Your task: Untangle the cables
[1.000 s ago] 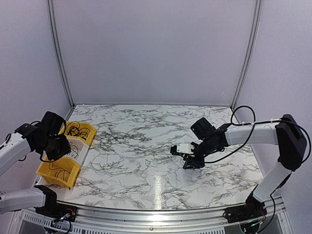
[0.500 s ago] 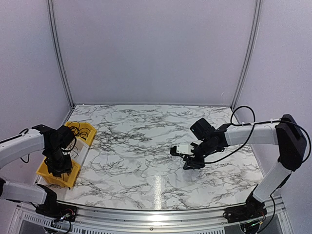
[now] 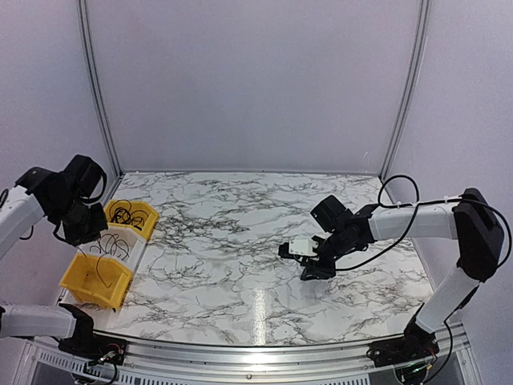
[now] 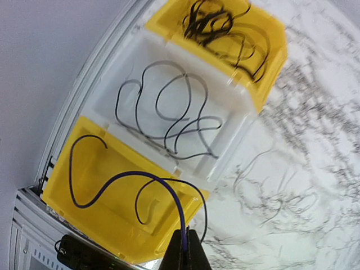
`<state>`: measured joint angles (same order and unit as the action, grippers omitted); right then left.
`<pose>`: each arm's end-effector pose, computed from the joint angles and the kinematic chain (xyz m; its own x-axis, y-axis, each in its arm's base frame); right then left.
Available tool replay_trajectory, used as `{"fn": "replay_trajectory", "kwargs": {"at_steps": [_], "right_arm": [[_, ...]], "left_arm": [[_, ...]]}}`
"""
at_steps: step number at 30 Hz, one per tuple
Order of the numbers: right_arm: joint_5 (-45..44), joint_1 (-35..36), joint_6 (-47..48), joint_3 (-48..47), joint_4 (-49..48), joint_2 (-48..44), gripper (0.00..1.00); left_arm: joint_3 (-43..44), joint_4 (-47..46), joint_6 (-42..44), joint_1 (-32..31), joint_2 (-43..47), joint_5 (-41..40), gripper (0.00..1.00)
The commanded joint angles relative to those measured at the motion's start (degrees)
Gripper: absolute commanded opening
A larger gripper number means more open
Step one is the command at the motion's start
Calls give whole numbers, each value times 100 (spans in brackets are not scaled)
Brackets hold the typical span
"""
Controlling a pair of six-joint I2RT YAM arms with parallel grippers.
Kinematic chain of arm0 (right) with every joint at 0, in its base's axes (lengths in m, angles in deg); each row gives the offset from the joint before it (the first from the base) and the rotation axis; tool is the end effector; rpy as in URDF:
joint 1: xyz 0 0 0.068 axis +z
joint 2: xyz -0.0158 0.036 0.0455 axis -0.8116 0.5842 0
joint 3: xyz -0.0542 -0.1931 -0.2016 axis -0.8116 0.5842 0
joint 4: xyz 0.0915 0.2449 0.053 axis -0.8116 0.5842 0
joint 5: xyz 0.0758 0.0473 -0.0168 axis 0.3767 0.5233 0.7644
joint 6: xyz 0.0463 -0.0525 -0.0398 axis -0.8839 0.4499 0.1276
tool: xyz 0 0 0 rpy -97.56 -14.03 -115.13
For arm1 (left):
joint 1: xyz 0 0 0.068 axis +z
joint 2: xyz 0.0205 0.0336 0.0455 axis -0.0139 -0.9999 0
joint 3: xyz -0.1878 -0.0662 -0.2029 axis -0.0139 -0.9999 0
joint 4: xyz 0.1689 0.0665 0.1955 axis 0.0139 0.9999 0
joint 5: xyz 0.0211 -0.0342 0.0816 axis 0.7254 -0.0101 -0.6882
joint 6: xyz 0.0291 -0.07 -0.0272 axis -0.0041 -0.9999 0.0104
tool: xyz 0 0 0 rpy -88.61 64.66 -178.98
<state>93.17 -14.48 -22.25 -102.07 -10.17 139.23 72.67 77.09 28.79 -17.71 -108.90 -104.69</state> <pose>0.2340 0.2175 0.1488 -0.0563 -0.8945 -0.4435 -0.9902 0.1069 -0.0900 0.1910 -0.0443 0.2847 -0.7776 -0.4334 -0.4555 -0.4445 0.8913 -0.0892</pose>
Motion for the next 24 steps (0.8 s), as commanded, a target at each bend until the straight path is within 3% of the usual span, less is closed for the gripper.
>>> {"fn": "replay_trajectory", "kwargs": {"at_steps": [1,6,10,24], "right_arm": [[-128,126,61,-192,75,23,45],[-205,131,46,-185,59,15,45],[-227,135,36,-174,52,8,45],[-264,128,32,-148,36,71,45]], "left_arm": [[1129,640,341,-13,30,-438,0],[2309,809,488,-76,-304,-678,0],[2611,753,457,-92,-578,-798,0],[784,-747,78,-82,-558,-652,0]]}}
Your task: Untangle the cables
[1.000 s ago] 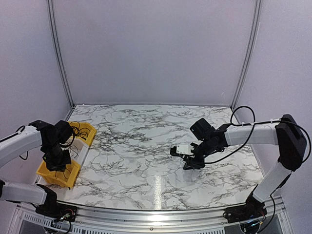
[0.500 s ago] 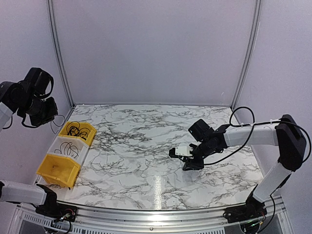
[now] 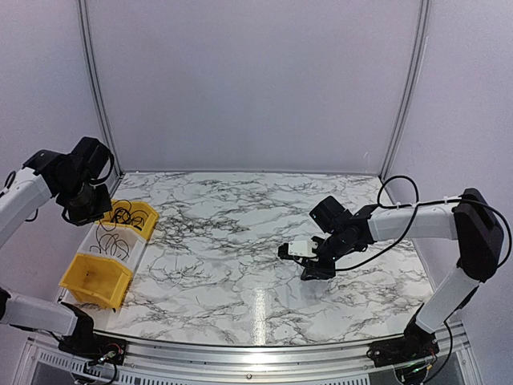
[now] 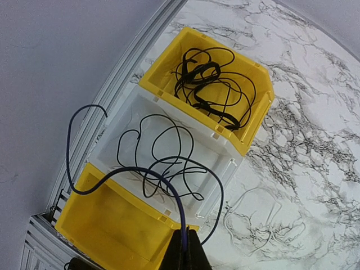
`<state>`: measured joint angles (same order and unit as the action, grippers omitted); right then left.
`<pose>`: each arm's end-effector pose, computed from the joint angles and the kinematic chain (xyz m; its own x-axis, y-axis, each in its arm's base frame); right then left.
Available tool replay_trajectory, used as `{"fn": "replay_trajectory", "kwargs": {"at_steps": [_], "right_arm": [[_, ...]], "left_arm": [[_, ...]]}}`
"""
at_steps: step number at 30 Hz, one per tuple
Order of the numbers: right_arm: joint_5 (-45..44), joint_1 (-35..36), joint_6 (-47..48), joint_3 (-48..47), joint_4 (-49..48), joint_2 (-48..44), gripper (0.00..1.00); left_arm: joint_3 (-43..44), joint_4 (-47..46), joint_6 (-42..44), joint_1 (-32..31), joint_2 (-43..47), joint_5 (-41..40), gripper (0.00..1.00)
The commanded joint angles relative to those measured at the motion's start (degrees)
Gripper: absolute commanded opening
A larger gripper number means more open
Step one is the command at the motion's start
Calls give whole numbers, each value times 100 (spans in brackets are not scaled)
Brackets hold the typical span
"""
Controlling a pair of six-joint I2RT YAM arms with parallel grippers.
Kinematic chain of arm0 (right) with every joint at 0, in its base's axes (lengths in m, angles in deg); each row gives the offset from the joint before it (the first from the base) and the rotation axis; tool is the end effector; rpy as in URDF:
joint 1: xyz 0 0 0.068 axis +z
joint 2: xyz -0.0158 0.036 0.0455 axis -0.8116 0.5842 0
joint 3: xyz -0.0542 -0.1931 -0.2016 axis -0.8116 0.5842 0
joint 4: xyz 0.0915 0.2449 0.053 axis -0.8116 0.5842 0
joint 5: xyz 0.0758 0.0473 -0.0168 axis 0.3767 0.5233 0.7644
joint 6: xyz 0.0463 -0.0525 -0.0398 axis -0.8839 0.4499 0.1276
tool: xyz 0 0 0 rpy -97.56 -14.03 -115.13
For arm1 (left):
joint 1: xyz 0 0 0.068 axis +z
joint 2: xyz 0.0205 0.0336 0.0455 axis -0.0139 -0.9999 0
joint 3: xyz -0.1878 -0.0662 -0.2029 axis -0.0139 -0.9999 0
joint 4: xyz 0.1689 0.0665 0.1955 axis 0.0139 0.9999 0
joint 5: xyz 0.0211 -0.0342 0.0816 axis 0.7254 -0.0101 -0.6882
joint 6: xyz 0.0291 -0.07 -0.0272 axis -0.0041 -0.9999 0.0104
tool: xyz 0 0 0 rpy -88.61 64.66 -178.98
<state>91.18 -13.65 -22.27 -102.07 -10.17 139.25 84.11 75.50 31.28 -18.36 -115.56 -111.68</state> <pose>0.2325 0.2192 0.1482 -0.0469 -0.9052 -0.4224 -0.9882 0.1038 -0.1126 0.2271 -0.0507 0.3284 -0.7054 -0.3909 -0.5912 -0.4394 0.8957 -0.0680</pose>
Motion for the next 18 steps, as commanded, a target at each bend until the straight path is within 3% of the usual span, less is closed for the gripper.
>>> {"fn": "replay_trajectory", "kwargs": {"at_steps": [1,15,17,18], "right_arm": [[-65,48,42,-148,41,88,45],[-98,48,37,-166,70,298,46],[-108,45,35,-166,79,313,45],[-111,46,39,-166,73,314,45]], "left_arm": [[-487,-686,-192,-17,121,63,0],[-1975,-2058,-240,212,-211,747,0],[-1997,-2085,-242,229,-331,752,24],[-1981,-2082,-224,229,-371,725,30]]}}
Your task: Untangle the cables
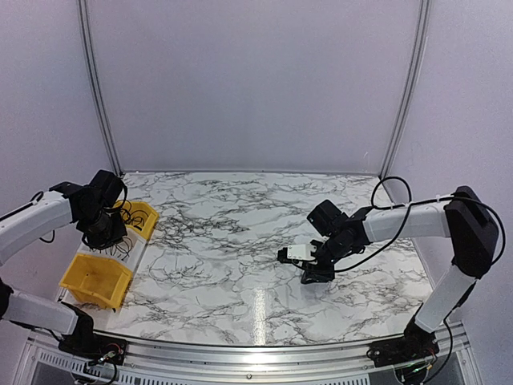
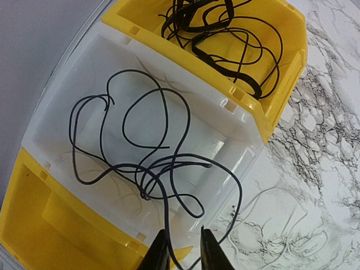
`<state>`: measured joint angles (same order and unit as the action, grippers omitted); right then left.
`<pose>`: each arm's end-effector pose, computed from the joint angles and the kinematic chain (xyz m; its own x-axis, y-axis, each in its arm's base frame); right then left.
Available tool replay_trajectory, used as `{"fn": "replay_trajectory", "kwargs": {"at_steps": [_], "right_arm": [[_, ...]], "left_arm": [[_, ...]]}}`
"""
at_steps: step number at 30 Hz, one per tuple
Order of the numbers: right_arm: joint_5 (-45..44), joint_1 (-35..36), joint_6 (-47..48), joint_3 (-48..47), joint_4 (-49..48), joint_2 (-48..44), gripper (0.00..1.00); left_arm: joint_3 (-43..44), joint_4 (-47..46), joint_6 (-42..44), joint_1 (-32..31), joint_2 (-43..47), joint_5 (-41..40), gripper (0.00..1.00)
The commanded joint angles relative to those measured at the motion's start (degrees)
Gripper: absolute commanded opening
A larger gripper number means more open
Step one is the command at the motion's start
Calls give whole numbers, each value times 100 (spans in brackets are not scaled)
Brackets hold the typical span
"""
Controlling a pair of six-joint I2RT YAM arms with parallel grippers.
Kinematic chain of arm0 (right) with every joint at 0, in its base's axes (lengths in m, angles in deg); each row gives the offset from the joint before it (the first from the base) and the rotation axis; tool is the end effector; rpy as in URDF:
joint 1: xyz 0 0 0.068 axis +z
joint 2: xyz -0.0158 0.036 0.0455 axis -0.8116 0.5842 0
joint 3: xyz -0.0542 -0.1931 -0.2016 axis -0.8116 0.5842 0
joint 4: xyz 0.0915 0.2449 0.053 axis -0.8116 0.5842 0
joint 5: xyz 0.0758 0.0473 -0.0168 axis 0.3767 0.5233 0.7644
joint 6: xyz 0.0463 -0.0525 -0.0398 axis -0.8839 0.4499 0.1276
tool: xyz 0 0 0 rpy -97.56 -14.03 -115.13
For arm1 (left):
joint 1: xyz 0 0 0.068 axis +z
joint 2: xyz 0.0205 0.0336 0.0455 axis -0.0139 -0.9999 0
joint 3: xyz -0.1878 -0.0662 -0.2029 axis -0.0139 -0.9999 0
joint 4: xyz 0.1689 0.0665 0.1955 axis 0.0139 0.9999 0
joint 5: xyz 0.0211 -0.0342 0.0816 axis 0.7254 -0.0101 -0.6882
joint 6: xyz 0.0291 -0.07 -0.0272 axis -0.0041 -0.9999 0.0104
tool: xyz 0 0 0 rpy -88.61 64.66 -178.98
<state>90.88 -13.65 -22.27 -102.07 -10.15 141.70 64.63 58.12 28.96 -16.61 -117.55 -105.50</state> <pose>0.2336 0.2197 0.1353 -0.0607 -0.9180 -0.3919 -0.9910 0.1025 -0.0866 0.2390 -0.0545 0.2297 -0.7482 -0.4499 -0.4877 -0.4603 0.8813 -0.1068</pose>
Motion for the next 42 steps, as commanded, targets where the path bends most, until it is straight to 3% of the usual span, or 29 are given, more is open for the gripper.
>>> {"fn": "replay_trajectory", "kwargs": {"at_steps": [1,8,11,13,20,35,42], "right_arm": [[-85,47,33,-166,77,69,45],[-100,49,34,-170,76,69,45],[-109,45,37,-170,73,84,45],[-104,51,43,-168,78,103,45],[-112,50,35,-183,91,166,45],[-148,46,35,-166,88,207,46],[-174,52,44,-166,98,251,46]], "left_arm": [[-14,-343,26,55,-191,72,35],[289,-420,111,29,17,63,37],[282,-890,464,-323,54,639,33],[374,-988,609,-689,-59,615,33],[512,-1116,662,-1291,-1001,453,34],[1081,-1684,1058,-1448,-2974,270,40],[1176,-1711,1325,-1467,-3429,349,40]]}}
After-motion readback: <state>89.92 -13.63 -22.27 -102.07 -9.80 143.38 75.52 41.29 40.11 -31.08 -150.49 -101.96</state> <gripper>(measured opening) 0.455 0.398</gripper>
